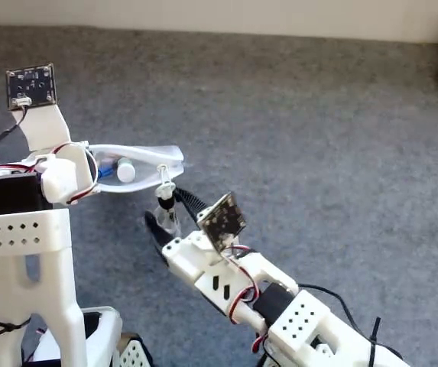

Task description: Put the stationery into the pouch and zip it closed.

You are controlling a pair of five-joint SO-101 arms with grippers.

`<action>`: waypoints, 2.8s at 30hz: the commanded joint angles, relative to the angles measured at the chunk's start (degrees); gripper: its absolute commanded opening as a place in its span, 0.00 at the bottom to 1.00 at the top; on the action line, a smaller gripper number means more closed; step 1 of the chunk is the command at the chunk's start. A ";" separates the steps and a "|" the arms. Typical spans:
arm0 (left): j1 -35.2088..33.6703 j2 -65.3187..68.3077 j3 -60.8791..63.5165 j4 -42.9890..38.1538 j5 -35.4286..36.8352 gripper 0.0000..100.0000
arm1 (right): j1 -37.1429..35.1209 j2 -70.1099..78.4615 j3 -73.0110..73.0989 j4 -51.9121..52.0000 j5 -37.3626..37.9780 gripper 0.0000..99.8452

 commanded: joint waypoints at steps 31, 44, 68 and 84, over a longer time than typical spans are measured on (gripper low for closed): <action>-0.66 -0.48 0.57 -1.58 0.00 0.01 | 0.57 -11.30 -1.98 -1.27 4.13 0.12; -0.66 -0.48 0.57 -1.49 0.00 0.01 | 0.48 -11.30 -2.15 3.47 4.22 0.11; -0.40 -0.48 0.57 -3.25 0.00 0.04 | 0.04 -11.74 -2.59 10.51 8.09 0.00; 13.67 -0.40 -9.54 -7.30 -6.42 0.21 | -1.71 -11.74 -9.80 26.42 12.40 0.00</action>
